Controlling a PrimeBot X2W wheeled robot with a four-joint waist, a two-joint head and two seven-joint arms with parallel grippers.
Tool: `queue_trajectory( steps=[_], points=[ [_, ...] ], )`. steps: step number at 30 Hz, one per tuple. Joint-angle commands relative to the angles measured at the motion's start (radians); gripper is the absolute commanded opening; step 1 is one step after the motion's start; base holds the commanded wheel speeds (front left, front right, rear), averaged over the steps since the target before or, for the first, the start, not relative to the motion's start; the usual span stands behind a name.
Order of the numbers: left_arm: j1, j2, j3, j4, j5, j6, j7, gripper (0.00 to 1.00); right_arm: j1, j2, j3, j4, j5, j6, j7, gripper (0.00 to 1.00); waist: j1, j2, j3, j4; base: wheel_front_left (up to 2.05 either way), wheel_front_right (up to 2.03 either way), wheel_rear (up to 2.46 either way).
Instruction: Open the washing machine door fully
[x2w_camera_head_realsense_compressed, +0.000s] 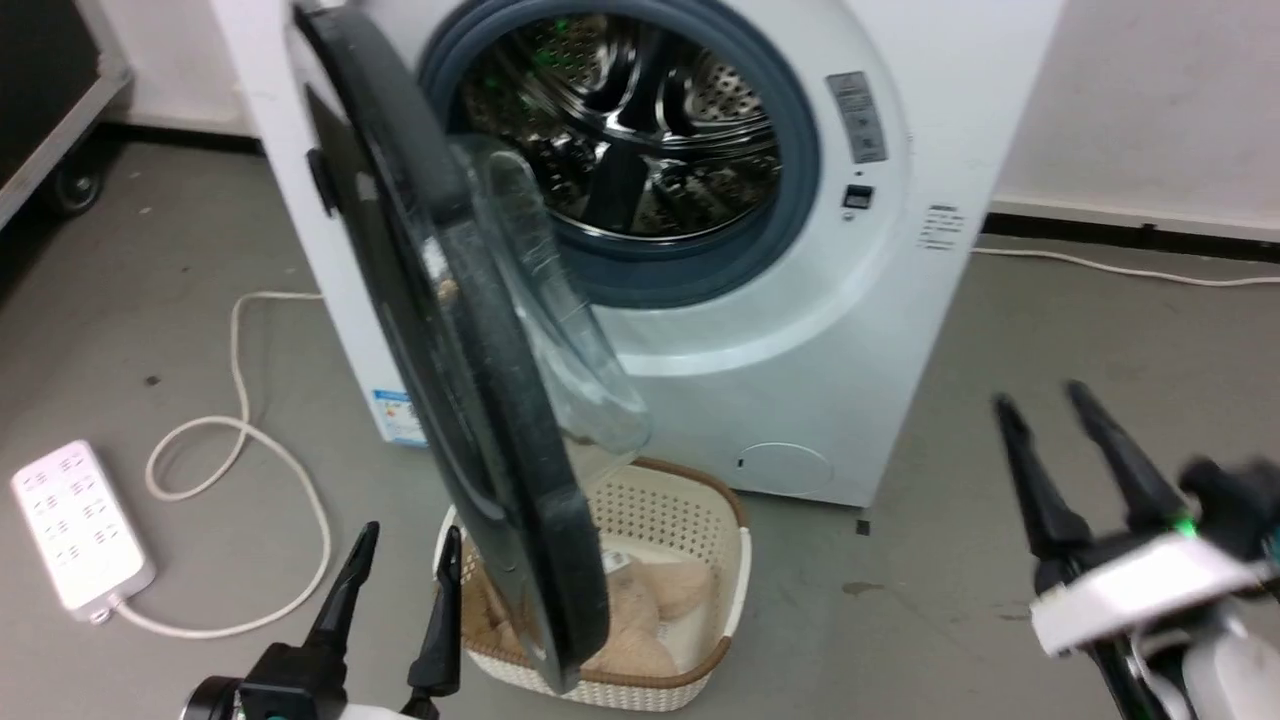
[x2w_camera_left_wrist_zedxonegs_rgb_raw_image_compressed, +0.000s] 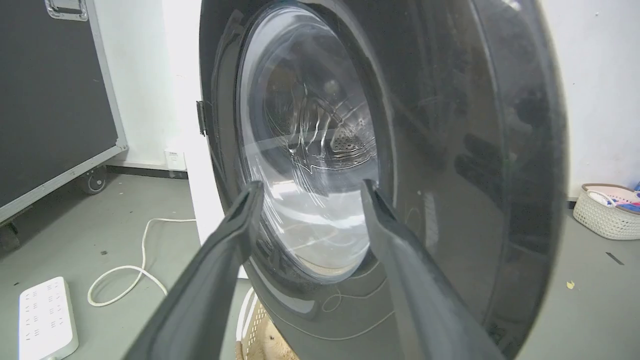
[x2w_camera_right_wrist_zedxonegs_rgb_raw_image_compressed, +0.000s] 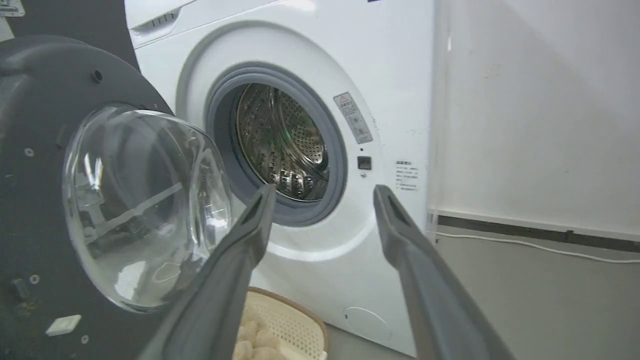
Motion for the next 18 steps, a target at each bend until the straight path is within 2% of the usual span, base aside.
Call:
queue_trajectory(
  steps=[1,5,10,14,18],
  points=[
    [0.017,-0.003,0.008,-0.004,0.005,0.003,-0.005,1.0,0.048,0.037,-0.044,-0.031,-0.074,-0.001,-0.032,1.0,0.0001,0.0,-0.005,-0.016,0.0,0.0,0.0],
    [0.027,-0.005,0.015,-0.008,0.009,0.009,-0.005,1.0,0.154,0.133,-0.126,-0.124,-0.219,-0.001,-0.058,1.0,0.0001,0.0,-0.003,-0.035,0.0,0.0,0.0],
    [0.032,-0.008,0.015,-0.003,0.014,0.01,-0.005,1.0,0.263,0.206,-0.196,-0.205,-0.359,-0.001,-0.084,1.0,0.0001,0.0,0.001,-0.044,0.0,0.0,0.0],
    [0.029,-0.01,0.005,0.005,0.016,0.014,-0.005,1.0,0.324,0.233,-0.224,-0.192,-0.404,-0.001,-0.09,1.0,0.0001,0.0,0.003,-0.043,0.0,0.0,0.0],
    [0.03,-0.012,0.003,0.019,0.013,0.017,-0.005,1.0,0.344,0.239,-0.222,-0.169,-0.402,-0.001,-0.096,1.0,0.0001,0.0,0.003,-0.045,0.0,0.0,0.0]
  ],
)
